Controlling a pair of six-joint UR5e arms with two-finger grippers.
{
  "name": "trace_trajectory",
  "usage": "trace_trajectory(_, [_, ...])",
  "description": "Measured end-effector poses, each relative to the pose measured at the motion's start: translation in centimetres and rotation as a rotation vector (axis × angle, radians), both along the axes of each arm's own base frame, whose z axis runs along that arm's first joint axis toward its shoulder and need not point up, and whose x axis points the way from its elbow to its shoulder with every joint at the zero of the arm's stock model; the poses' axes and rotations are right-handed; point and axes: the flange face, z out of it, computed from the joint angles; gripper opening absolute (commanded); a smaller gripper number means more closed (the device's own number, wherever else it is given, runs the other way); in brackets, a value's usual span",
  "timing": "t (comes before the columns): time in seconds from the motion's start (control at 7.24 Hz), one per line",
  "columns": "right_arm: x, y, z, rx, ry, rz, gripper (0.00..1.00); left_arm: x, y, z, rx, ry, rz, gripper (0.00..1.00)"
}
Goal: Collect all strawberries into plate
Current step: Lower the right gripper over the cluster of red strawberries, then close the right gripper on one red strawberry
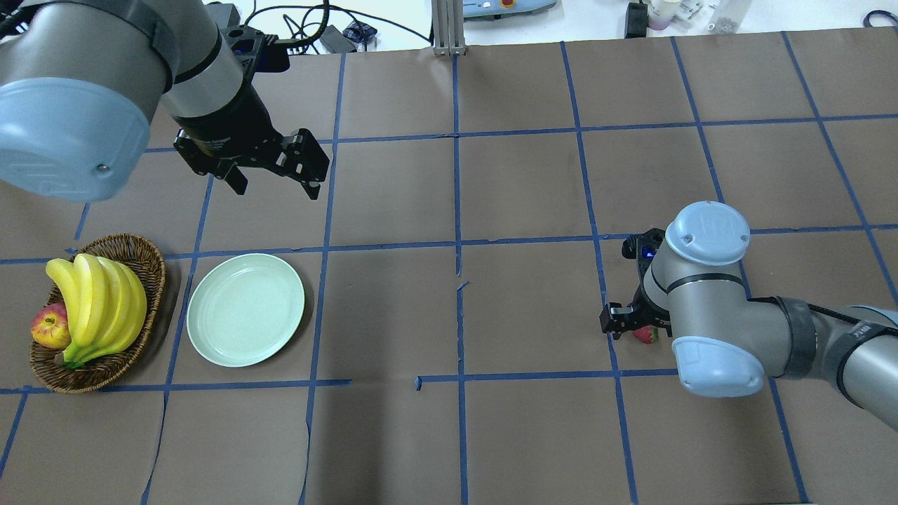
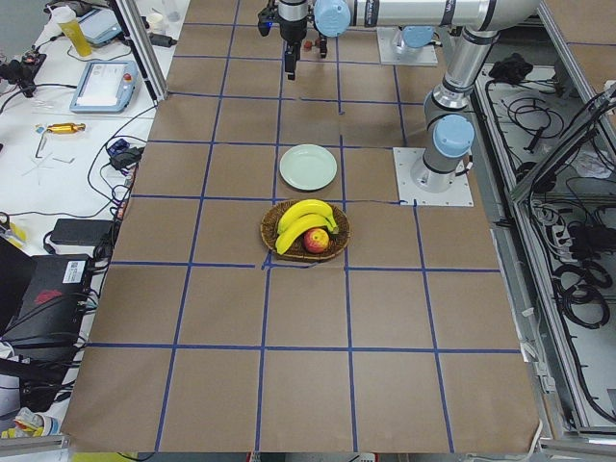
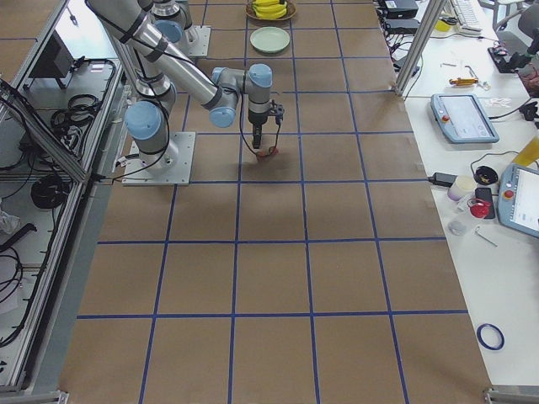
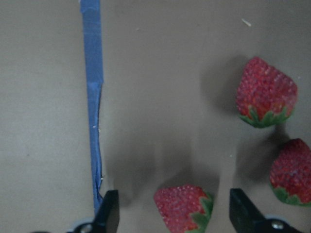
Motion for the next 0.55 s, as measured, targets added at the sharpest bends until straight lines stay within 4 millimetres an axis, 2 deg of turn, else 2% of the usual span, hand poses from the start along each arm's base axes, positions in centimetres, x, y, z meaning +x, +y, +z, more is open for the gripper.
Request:
trace_trajectory(0.28, [-0.3, -0.2, 0.1, -0.011, 0.003, -0.010, 0.00, -0.1, 0.0, -0.1, 0.002, 0.001, -0.001, 1.00])
trace_trajectory(0.55, [0.1, -1.9, 1.5, -0.048, -0.003, -0.038, 0.00, -0.1, 0.0, 0.0, 0.001, 0.000, -0.002, 1.00])
